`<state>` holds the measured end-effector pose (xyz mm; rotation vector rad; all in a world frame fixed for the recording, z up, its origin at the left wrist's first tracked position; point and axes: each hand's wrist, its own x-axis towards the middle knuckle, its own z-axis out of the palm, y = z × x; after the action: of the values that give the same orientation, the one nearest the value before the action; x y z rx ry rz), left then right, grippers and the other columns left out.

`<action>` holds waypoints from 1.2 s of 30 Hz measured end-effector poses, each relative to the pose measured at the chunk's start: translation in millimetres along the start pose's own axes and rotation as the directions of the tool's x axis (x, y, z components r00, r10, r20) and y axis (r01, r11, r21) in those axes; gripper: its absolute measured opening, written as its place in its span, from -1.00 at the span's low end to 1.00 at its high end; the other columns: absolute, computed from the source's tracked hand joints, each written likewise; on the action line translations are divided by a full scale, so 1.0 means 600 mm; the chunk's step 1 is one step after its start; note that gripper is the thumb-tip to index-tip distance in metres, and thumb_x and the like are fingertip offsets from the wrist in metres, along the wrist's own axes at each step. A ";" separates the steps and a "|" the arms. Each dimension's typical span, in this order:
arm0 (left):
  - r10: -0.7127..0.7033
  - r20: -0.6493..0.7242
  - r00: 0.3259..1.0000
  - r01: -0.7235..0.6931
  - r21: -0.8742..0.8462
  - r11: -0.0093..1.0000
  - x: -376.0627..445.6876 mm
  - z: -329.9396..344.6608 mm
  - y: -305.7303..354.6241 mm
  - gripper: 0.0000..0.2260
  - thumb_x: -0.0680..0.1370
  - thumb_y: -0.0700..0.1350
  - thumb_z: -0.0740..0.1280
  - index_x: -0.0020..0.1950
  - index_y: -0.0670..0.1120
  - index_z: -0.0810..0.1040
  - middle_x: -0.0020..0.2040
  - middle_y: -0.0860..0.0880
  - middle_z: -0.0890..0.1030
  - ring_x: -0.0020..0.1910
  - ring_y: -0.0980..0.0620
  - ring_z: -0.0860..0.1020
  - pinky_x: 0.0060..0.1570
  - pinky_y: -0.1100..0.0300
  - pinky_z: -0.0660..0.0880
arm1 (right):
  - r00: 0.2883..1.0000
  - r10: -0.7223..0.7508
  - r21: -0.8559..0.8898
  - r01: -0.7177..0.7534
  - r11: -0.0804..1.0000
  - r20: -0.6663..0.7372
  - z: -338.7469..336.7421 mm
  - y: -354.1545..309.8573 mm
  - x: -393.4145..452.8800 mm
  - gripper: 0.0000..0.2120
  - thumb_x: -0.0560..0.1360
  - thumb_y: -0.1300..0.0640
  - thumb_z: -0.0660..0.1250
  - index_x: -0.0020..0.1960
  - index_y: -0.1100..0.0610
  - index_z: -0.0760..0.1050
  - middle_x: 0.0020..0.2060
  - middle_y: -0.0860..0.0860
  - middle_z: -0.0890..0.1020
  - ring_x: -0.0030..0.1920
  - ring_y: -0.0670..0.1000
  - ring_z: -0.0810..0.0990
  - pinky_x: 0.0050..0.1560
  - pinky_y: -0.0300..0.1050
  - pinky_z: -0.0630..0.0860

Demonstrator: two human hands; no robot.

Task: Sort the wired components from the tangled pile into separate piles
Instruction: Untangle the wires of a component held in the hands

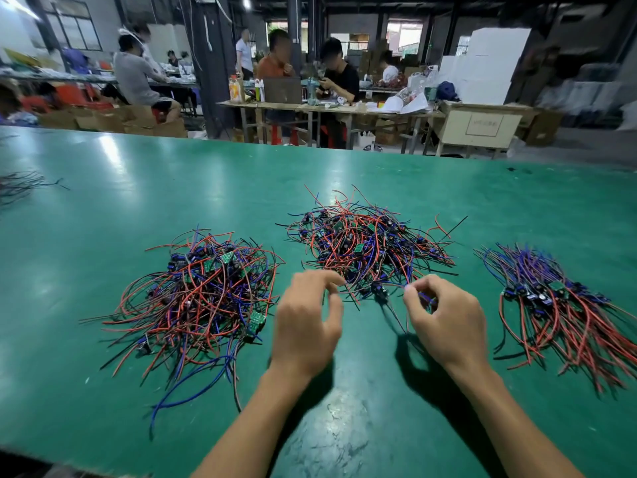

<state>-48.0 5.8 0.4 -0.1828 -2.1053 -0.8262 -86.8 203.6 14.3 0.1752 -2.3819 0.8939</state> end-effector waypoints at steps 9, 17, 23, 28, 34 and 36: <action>-0.488 0.702 0.519 0.854 -0.453 0.257 0.012 0.018 0.024 -0.66 0.65 0.04 0.25 0.00 -0.20 0.67 -0.27 -0.05 0.69 -0.39 0.10 0.59 -0.35 0.30 0.53 | 0.696 -0.694 0.119 0.717 0.687 -0.183 0.002 -0.049 -0.041 -0.83 0.50 0.16 0.39 -0.26 0.14 0.56 -0.37 -0.02 0.54 -0.36 0.05 0.48 -0.35 -0.01 0.46; -0.353 0.833 0.426 0.883 -0.468 -0.039 0.023 -0.016 0.015 -0.74 0.62 -0.15 0.29 0.27 -0.21 0.58 0.17 -0.17 0.69 -0.08 0.03 0.69 -0.15 0.20 0.63 | 0.804 -0.595 0.441 0.544 0.714 -0.030 0.010 -0.057 -0.063 -0.57 0.61 -0.13 0.19 -0.24 0.13 0.59 -0.35 -0.05 0.57 -0.32 0.04 0.48 -0.20 -0.11 0.40; -0.337 0.790 0.512 0.839 -0.544 -0.002 0.022 -0.017 0.012 -0.64 0.52 -0.14 0.42 0.32 -0.08 0.55 0.19 -0.12 0.69 0.09 -0.12 0.69 -0.06 0.23 0.62 | 0.981 -0.056 0.299 -0.002 0.954 0.186 0.006 -0.023 -0.019 -0.61 0.53 -0.32 0.22 -0.24 -0.06 0.57 -0.40 -0.10 0.60 -0.35 -0.10 0.54 -0.31 -0.22 0.36; -0.343 0.772 0.535 0.830 -0.557 0.040 0.016 -0.009 0.006 -0.66 0.42 -0.12 0.51 0.19 -0.01 0.69 0.10 -0.14 0.68 0.03 -0.09 0.68 0.02 0.15 0.62 | 0.895 -0.155 0.389 -0.022 0.921 0.418 0.021 -0.023 -0.029 -0.78 0.50 -0.19 0.43 -0.15 -0.05 0.65 -0.33 -0.16 0.67 -0.32 -0.19 0.57 -0.29 -0.38 0.37; -0.408 0.735 0.541 0.823 -0.563 0.079 0.014 -0.011 -0.002 -0.56 0.41 -0.09 0.52 0.29 -0.01 0.61 0.13 -0.03 0.71 0.05 -0.17 0.70 -0.15 0.17 0.64 | 0.933 -0.114 0.395 -0.033 0.918 0.341 0.020 -0.023 -0.029 -0.98 0.51 0.06 0.49 -0.09 -0.02 0.67 -0.43 -0.08 0.62 -0.43 -0.19 0.49 -0.33 -0.34 0.35; -0.402 0.744 0.533 0.830 -0.551 0.082 0.014 -0.008 -0.004 -0.56 0.40 -0.11 0.51 0.28 -0.04 0.61 0.14 -0.06 0.69 0.09 -0.11 0.69 -0.06 0.18 0.62 | 0.923 -0.125 0.414 -0.040 0.910 0.364 0.015 -0.024 -0.030 -0.96 0.51 0.06 0.50 -0.12 -0.02 0.66 -0.41 -0.05 0.63 -0.42 -0.19 0.48 -0.35 -0.32 0.37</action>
<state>-50.9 -0.4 7.8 0.0925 -1.7671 -2.7340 -71.9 185.4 6.5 0.6214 -2.4857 1.4518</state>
